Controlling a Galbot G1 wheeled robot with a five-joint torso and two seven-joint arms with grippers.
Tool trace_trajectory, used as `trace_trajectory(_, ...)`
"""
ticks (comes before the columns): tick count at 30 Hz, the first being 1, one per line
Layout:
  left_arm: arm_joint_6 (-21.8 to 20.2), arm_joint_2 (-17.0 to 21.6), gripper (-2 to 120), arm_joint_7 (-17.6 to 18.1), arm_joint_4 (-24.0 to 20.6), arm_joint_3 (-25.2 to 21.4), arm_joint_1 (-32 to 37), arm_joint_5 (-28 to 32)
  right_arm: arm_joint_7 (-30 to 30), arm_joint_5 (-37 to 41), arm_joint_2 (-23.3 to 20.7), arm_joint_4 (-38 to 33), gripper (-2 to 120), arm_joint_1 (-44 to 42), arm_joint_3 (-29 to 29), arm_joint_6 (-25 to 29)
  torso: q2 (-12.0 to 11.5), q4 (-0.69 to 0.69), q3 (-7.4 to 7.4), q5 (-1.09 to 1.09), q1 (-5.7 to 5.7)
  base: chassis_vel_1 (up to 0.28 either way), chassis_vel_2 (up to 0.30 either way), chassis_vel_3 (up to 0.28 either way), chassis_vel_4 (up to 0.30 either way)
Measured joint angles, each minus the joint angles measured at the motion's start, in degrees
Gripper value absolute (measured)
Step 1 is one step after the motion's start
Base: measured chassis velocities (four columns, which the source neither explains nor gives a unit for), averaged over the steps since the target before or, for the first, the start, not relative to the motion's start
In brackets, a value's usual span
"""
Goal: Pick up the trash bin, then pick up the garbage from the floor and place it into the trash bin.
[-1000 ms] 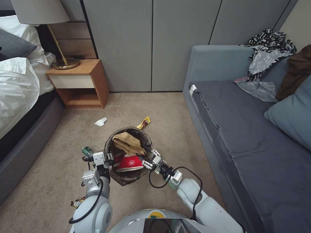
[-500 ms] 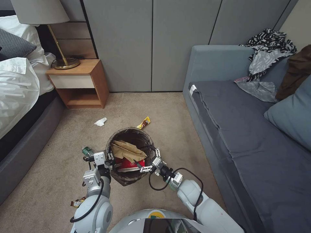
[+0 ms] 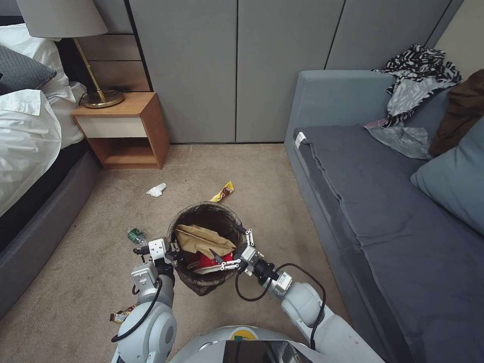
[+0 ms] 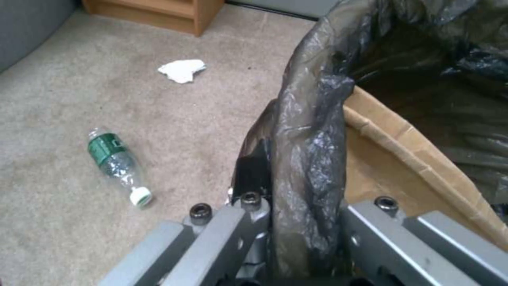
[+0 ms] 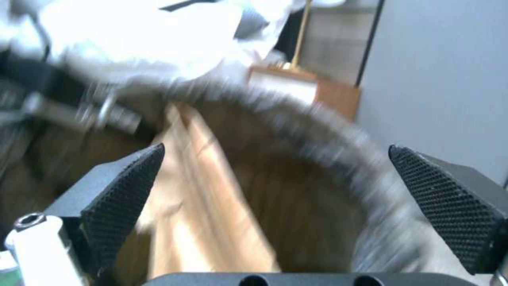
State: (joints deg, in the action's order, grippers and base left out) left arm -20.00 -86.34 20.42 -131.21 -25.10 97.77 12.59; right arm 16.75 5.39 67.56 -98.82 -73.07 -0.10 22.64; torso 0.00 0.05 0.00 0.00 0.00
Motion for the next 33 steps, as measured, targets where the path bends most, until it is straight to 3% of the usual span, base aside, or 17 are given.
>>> trace_trajectory(10,-4.6,0.3,3,2.0,-0.6,0.0,-0.1,4.7,0.1,0.3,0.2,-6.0,100,-2.0,3.7,0.6,0.0,0.01,0.00,-0.01,0.00,0.000,0.000,0.000,0.000)
trace_trajectory(20,-3.2,1.1,3,1.7,1.2,-0.4,-0.3,4.6,-8.0,1.2,3.2,-18.7,100,-8.4,10.1,-0.7,0.0,0.00,0.00,-0.01,0.00,0.000,0.000,0.000,0.000)
trace_trajectory(28,-2.6,1.8,3,1.6,1.2,-1.3,-0.3,5.4,-13.6,0.0,6.5,-21.6,100,-12.7,14.8,0.0,0.0,0.00,0.00,-0.01,0.00,0.000,0.000,0.000,0.000)
trace_trajectory(33,-1.3,2.4,3,1.1,1.5,-2.6,0.0,5.3,-16.2,-4.3,10.5,-19.3,100,-18.1,18.7,4.6,0.0,0.00,0.00,-0.01,0.00,0.000,0.000,0.000,0.000)
